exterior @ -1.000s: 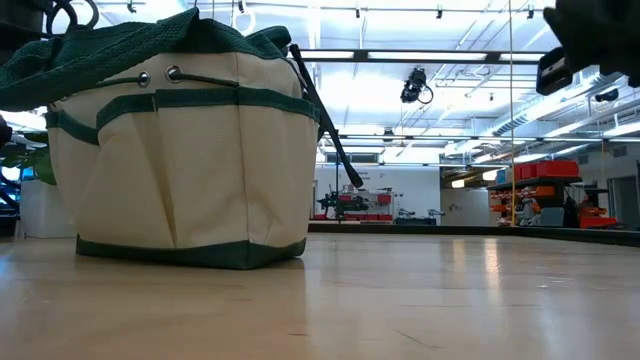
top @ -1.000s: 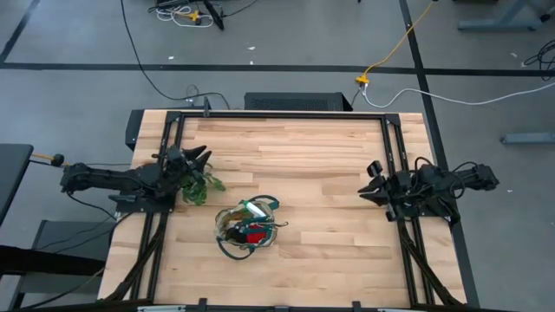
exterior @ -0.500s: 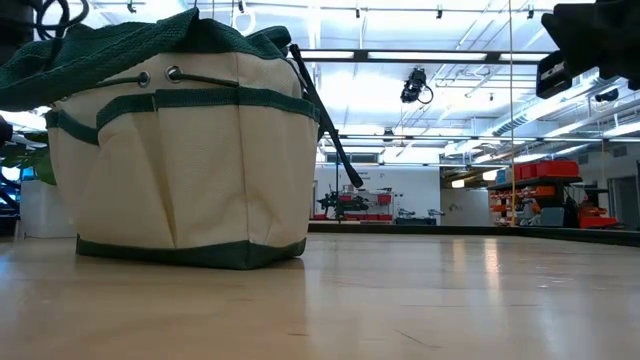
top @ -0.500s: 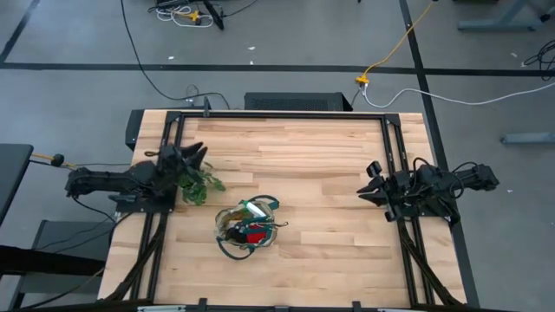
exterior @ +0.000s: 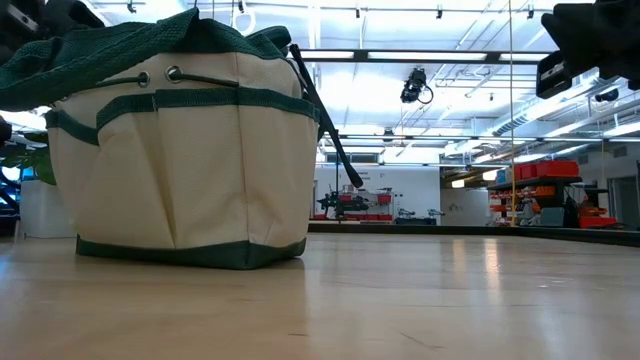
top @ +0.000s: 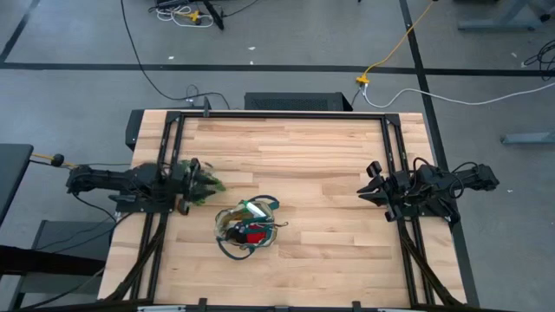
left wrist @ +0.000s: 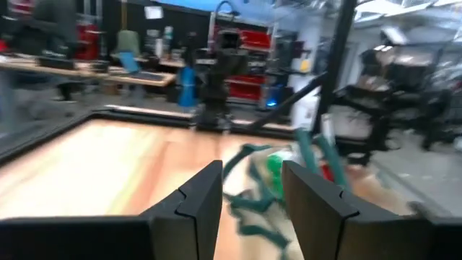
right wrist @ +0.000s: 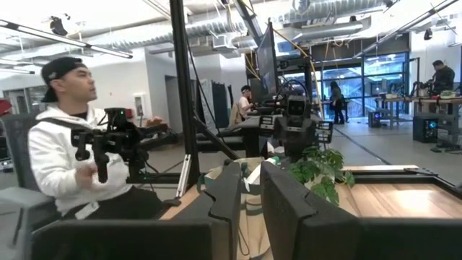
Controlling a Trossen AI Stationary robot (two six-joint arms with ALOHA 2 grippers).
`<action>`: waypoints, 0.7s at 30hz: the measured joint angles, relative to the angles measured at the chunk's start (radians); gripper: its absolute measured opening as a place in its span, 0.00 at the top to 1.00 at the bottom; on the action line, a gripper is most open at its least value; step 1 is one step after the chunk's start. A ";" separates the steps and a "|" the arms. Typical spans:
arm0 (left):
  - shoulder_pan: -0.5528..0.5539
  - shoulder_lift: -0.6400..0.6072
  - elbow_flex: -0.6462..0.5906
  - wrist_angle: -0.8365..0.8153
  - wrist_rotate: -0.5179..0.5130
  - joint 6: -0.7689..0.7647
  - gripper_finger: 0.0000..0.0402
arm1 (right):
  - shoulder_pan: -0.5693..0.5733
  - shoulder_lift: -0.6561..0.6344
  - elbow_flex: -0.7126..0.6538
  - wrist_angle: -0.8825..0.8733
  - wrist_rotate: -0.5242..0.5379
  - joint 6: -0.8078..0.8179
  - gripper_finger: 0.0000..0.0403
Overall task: Pick & Place Garden tools in Gardening bag
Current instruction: Return to Home Position
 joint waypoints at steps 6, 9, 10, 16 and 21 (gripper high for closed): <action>0.000 0.003 0.000 0.005 0.034 -0.106 0.62 | 0.000 0.000 0.000 0.000 0.000 0.000 0.86; 0.000 0.003 0.000 0.006 0.033 -0.135 0.62 | 0.000 0.000 0.000 0.000 0.000 0.000 0.86; 0.000 0.003 0.000 0.006 0.033 -0.135 0.62 | 0.000 0.000 0.000 0.000 0.000 0.000 0.86; 0.000 0.003 0.000 0.007 0.033 -0.136 0.62 | 0.000 0.000 0.000 0.000 0.000 -0.001 0.86; 0.000 0.003 0.000 0.008 0.033 -0.136 0.62 | 0.000 0.000 0.000 0.000 0.000 -0.001 0.86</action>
